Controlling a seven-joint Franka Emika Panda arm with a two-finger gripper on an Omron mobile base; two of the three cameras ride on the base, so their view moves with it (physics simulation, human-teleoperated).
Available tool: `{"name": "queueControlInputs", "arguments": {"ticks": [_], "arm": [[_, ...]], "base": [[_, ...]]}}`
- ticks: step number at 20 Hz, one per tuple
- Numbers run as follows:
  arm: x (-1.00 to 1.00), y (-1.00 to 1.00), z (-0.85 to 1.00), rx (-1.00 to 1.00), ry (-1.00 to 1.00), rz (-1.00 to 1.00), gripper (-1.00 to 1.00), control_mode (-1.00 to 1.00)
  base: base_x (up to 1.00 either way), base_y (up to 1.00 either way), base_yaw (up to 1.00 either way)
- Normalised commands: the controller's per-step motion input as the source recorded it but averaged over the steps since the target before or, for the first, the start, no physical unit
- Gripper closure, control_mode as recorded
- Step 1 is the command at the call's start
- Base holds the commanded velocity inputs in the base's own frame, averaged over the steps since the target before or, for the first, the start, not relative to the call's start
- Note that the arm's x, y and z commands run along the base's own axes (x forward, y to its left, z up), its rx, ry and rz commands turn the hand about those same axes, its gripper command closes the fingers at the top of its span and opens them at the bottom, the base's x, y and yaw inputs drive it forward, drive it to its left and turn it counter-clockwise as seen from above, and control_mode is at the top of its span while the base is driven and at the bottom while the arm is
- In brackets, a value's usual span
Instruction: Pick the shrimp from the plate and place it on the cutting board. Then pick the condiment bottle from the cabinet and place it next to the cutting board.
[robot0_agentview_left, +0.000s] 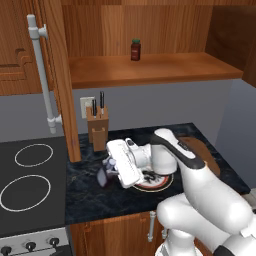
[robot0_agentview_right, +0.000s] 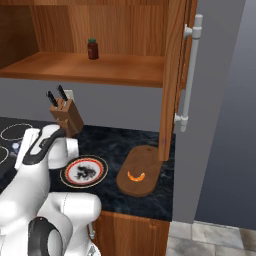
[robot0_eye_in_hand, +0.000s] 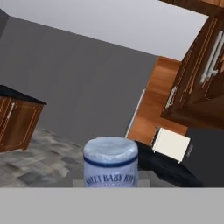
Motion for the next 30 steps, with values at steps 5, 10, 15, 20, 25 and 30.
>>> {"name": "queueControlInputs", "arguments": {"ticks": [5,10,15,20,25,30], "arm": [[0.03,0.05,-0.61,0.07,0.0,-0.01,1.0,-1.0],[0.0,0.11,-0.16,-0.07,0.02,-0.02,1.0,-1.0],[0.0,0.1,-0.02,-0.11,0.0,0.0,1.0,-1.0],[0.0,0.11,-0.15,-0.11,0.0,0.0,1.0,-1.0],[0.0,0.06,-0.34,-0.05,0.0,0.0,1.0,-1.0],[0.0,0.0,-0.38,0.0,-0.01,0.0,1.0,-1.0]], "base": [[0.0,0.0,0.0],[0.0,0.0,0.0],[0.0,0.0,0.0],[0.0,0.0,0.0],[0.0,0.0,0.0],[0.0,0.0,0.0]]}}
